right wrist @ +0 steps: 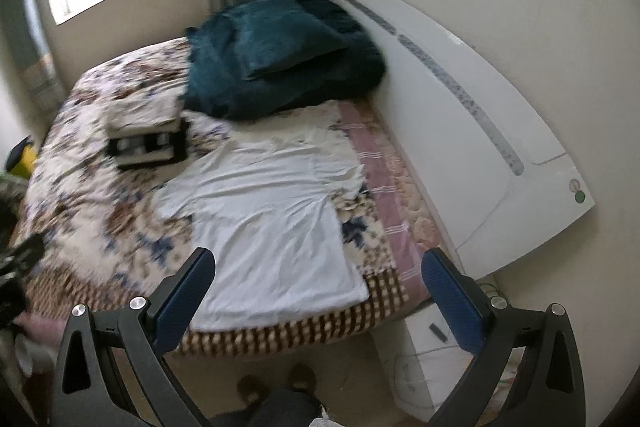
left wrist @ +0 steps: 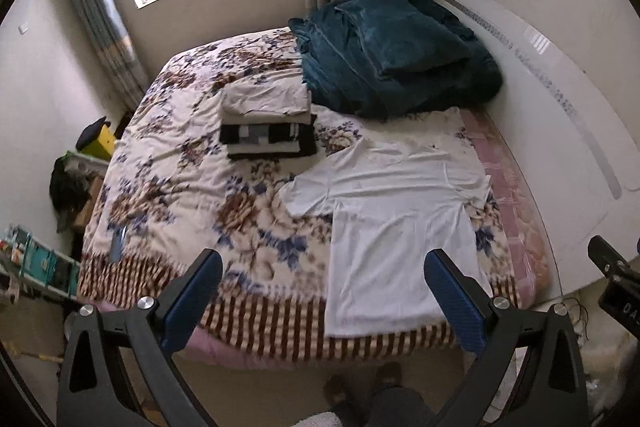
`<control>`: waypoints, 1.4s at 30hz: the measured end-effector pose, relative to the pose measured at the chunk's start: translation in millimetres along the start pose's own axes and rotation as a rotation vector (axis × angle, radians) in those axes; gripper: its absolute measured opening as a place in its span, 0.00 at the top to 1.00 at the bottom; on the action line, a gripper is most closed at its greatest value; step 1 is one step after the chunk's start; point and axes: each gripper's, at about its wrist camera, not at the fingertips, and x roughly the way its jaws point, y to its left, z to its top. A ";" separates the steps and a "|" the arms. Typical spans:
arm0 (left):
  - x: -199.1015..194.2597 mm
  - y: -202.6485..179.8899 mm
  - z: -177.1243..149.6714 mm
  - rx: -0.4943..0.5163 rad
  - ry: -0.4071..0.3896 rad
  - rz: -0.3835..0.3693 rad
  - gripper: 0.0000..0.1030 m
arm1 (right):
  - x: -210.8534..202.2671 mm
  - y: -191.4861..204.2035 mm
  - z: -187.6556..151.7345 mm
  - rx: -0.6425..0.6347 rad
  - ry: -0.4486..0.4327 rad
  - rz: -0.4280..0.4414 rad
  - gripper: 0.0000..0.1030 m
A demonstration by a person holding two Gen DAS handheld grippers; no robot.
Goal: Fold small clothes
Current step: 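Grasp the white T-shirt sleeve with the right gripper and fold it inward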
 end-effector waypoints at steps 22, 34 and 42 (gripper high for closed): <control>495.5 -122.9 23.5 0.003 0.489 0.165 0.00 | 636.8 -124.8 52.4 0.691 0.467 0.100 0.05; 583.2 -128.4 3.9 -0.032 0.490 0.101 0.00 | 754.5 -126.8 19.8 0.979 0.331 0.037 0.64; 540.6 -84.0 9.6 -0.092 0.454 0.106 0.00 | 716.6 -51.8 94.3 0.601 0.132 -0.031 0.91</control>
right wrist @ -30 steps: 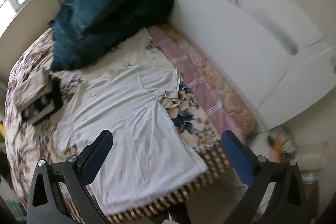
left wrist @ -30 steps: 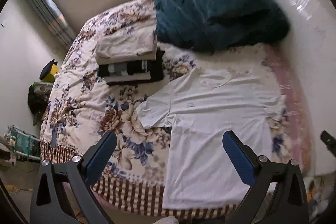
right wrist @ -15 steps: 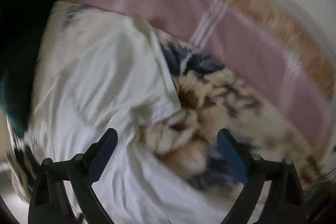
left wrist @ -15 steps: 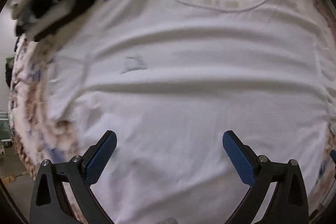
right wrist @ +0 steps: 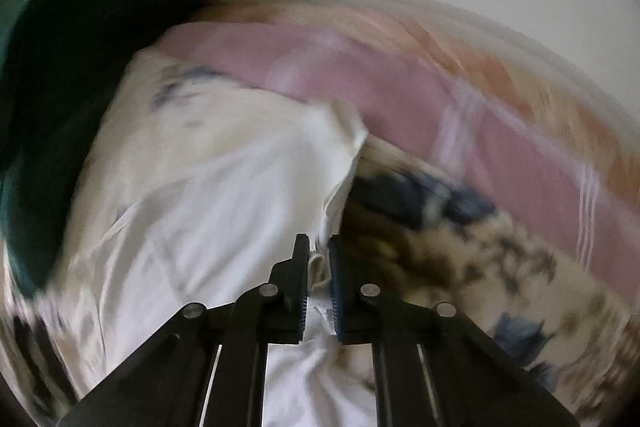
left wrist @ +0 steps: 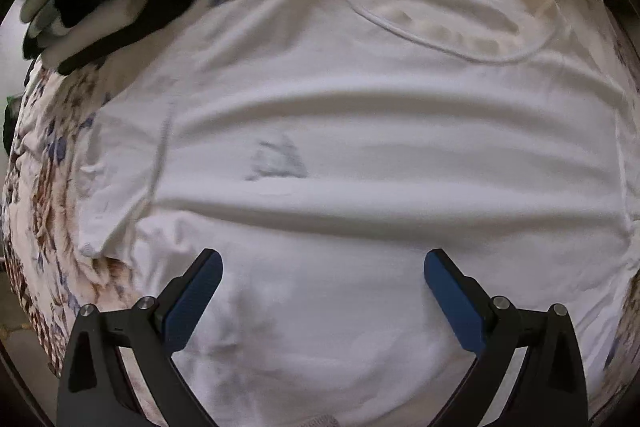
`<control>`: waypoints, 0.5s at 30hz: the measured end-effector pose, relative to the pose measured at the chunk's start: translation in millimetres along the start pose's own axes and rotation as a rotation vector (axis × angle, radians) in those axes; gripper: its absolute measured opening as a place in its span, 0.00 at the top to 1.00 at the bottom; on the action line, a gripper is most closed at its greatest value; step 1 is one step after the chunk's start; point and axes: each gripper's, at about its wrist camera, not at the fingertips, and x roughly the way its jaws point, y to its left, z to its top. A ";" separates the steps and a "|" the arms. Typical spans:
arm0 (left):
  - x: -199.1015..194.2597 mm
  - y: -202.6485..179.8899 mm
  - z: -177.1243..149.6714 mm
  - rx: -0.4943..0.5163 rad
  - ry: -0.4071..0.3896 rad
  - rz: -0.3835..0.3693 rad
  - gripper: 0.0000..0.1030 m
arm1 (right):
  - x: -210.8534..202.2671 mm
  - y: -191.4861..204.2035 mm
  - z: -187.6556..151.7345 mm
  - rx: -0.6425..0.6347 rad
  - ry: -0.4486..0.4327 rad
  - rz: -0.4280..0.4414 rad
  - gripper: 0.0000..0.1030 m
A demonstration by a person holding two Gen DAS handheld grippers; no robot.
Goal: Fold small clothes
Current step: 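Grasp the white T-shirt sleeve with the right gripper and fold it inward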
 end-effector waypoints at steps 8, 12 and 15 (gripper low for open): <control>-42.9 78.0 -27.2 -0.107 -0.031 0.019 0.00 | -18.2 160.9 -109.5 -0.857 -0.118 0.040 0.91; -58.0 133.6 -65.7 -0.173 -0.003 0.030 0.00 | 3.8 177.2 -160.9 -1.069 -0.006 0.005 0.90; -68.4 178.8 -99.3 -0.278 0.016 -0.006 0.00 | 0.9 167.8 -156.7 -0.992 0.100 0.079 0.71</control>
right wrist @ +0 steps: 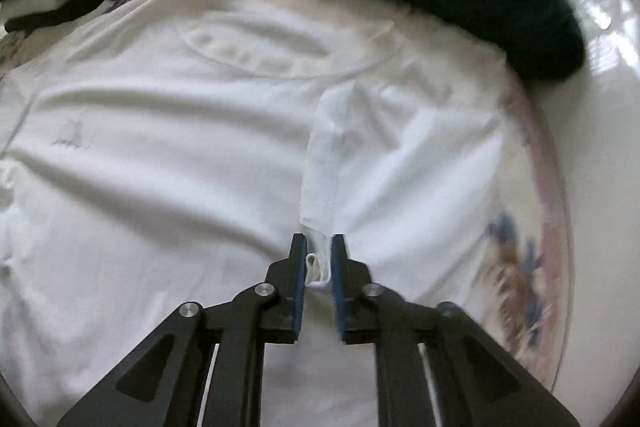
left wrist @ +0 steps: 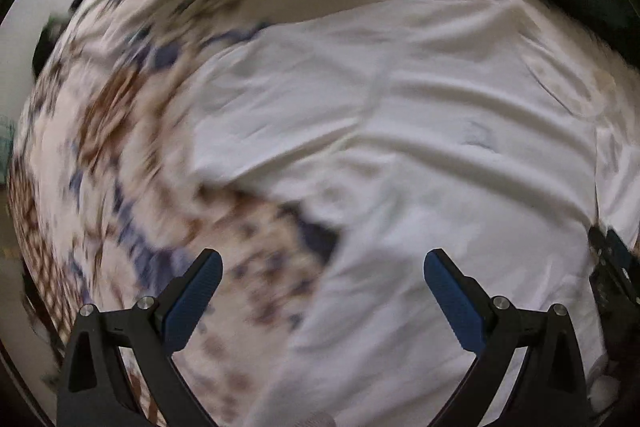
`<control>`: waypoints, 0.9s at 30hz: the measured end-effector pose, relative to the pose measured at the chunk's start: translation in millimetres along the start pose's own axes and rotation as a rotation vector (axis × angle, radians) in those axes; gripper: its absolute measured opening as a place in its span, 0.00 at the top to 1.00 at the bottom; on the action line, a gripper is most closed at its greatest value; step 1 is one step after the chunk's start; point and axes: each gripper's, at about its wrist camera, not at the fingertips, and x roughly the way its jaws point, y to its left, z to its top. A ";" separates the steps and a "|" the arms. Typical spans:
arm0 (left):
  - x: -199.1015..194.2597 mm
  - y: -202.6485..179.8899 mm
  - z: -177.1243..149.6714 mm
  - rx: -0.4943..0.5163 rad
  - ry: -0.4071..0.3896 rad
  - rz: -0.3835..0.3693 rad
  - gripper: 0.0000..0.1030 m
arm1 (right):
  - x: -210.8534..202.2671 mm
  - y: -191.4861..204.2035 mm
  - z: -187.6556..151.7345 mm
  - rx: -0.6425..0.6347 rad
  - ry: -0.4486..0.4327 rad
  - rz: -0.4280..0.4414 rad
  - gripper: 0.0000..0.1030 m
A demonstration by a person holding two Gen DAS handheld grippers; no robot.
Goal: Fold small clothes
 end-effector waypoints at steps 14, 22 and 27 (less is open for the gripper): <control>45.1 234.9 -34.6 -0.922 0.105 -0.634 0.09 | -53.1 -26.4 -41.7 0.308 0.064 0.070 0.37; 44.6 225.7 3.4 -0.810 -0.004 -0.464 0.95 | -56.2 -29.4 -42.2 0.372 0.064 0.078 0.37; -21.6 201.2 17.8 -0.571 -0.241 -0.427 0.96 | -62.3 -36.8 -46.9 0.380 0.052 0.067 0.37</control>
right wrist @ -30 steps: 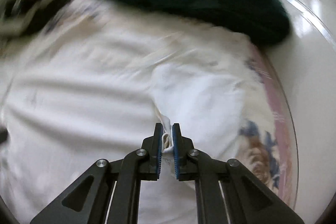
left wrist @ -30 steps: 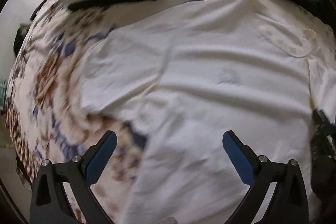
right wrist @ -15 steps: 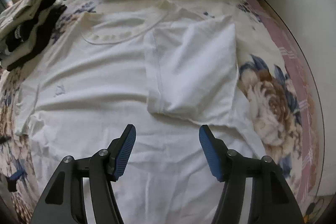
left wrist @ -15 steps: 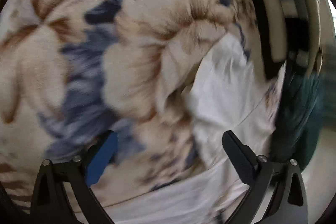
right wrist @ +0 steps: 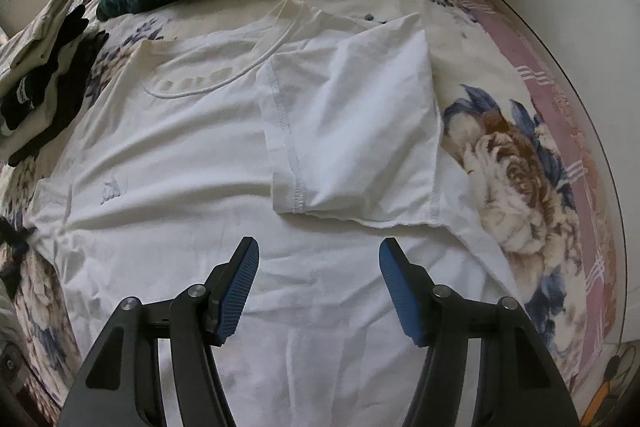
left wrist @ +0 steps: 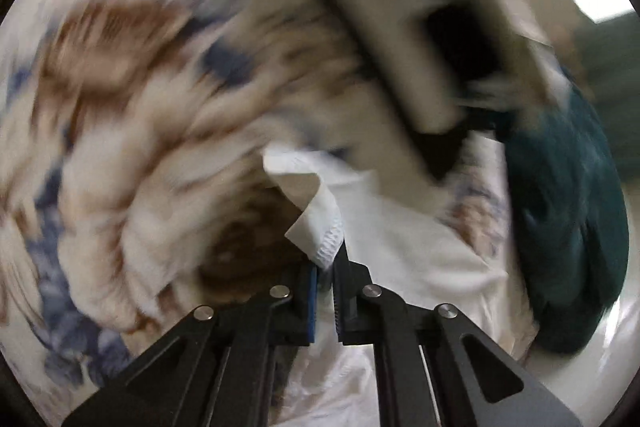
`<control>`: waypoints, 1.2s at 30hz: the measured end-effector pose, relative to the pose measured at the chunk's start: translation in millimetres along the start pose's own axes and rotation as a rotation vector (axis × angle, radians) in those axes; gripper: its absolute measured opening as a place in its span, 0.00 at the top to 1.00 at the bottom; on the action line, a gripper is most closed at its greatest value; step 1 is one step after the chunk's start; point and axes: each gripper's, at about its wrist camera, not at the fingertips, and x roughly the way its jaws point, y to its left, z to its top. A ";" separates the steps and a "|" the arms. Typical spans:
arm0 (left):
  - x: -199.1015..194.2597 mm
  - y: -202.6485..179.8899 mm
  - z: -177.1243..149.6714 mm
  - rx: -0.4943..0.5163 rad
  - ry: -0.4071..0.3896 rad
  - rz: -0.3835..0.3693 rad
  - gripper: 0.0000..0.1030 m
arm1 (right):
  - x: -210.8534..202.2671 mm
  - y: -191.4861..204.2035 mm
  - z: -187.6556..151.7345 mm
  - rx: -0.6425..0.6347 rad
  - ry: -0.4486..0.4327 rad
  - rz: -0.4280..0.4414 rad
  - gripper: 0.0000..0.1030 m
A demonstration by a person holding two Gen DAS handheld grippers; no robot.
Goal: Fold small clothes
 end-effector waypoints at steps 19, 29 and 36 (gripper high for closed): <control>45.8 -175.1 -111.0 0.718 0.283 -0.126 0.17 | 0.2 -63.3 4.6 0.135 0.094 0.106 0.37; 165.1 -225.2 -39.5 0.887 0.185 0.140 0.17 | 51.4 40.2 52.3 0.097 0.124 0.342 0.37; 203.3 -220.1 -31.3 0.941 0.227 0.211 0.17 | 68.6 69.7 37.2 -0.117 0.198 0.170 0.37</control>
